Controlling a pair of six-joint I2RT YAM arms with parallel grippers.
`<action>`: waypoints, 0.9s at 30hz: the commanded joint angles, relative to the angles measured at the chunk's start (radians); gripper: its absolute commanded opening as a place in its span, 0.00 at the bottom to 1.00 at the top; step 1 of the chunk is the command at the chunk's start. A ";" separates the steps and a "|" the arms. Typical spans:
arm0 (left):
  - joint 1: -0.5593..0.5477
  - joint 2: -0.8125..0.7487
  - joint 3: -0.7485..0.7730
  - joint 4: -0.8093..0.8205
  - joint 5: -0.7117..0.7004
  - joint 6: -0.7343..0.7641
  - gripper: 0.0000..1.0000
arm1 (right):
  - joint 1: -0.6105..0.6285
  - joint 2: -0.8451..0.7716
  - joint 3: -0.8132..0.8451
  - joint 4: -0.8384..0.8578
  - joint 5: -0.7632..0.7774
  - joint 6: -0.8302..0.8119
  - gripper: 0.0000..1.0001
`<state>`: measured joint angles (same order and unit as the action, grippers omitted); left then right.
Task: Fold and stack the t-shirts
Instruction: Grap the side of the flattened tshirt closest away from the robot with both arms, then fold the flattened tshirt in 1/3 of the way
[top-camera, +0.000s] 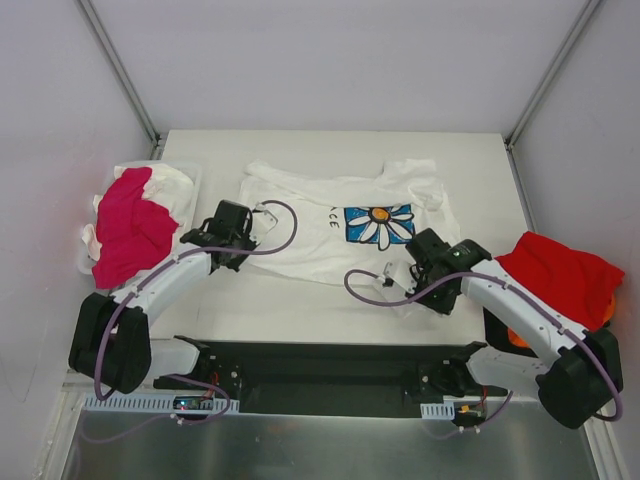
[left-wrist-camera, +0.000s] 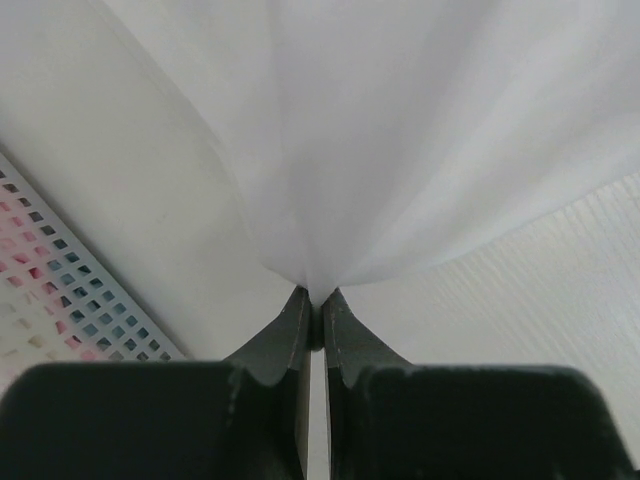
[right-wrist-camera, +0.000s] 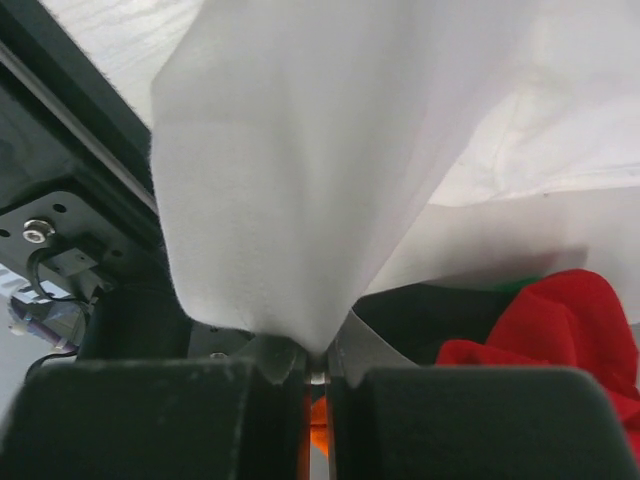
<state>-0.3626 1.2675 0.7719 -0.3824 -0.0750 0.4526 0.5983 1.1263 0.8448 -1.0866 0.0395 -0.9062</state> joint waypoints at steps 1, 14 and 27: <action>0.037 0.044 0.099 0.020 -0.023 0.000 0.00 | -0.057 0.029 0.100 0.010 0.054 -0.057 0.01; 0.106 0.251 0.254 0.079 -0.019 0.060 0.00 | -0.207 0.249 0.281 0.082 0.069 -0.169 0.01; 0.139 0.418 0.392 0.093 -0.012 0.078 0.00 | -0.310 0.564 0.499 0.131 0.079 -0.247 0.01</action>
<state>-0.2340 1.6669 1.1126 -0.3016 -0.0830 0.5125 0.3103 1.6363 1.2545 -0.9539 0.1097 -1.1107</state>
